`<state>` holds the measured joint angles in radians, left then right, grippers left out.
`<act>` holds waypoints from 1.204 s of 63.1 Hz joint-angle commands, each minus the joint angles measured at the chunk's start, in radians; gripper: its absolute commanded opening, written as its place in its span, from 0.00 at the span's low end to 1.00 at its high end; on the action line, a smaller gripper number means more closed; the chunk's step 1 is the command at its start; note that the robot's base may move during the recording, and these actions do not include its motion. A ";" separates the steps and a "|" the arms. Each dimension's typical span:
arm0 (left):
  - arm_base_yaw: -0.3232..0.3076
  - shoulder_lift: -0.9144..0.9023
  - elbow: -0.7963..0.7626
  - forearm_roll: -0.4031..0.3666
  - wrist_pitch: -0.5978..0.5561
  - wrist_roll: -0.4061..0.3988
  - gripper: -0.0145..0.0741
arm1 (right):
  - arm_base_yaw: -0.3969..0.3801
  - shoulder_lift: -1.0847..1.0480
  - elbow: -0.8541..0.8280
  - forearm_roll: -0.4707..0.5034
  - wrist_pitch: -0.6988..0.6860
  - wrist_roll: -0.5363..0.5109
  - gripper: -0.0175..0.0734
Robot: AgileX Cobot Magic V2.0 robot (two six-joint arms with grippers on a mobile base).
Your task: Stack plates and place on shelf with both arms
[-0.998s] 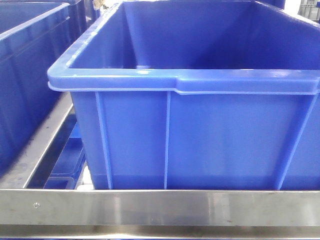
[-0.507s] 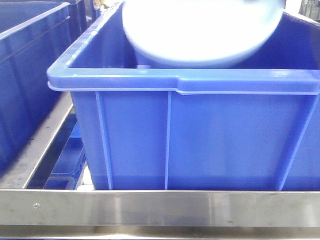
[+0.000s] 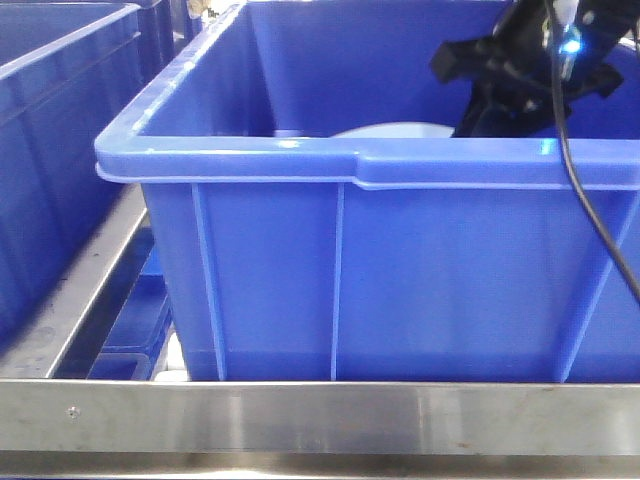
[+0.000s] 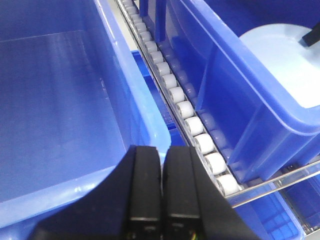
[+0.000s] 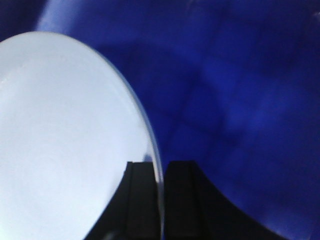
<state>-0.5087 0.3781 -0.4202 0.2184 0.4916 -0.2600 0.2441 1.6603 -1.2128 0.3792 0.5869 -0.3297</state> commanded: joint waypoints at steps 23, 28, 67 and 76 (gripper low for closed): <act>-0.006 0.007 -0.029 0.004 -0.083 -0.009 0.26 | -0.006 -0.030 -0.041 0.008 -0.008 -0.006 0.70; -0.006 0.007 -0.029 0.004 -0.083 -0.009 0.26 | -0.006 -0.033 -0.042 0.008 -0.003 -0.006 0.74; -0.006 0.007 -0.029 0.004 -0.083 -0.009 0.26 | -0.006 -0.388 -0.006 0.007 0.041 -0.006 0.25; -0.006 0.007 -0.029 0.004 -0.083 -0.009 0.26 | -0.006 -0.559 0.138 0.007 -0.032 -0.006 0.25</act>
<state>-0.5087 0.3781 -0.4202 0.2184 0.4916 -0.2600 0.2441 1.2087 -1.1069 0.3741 0.6466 -0.3297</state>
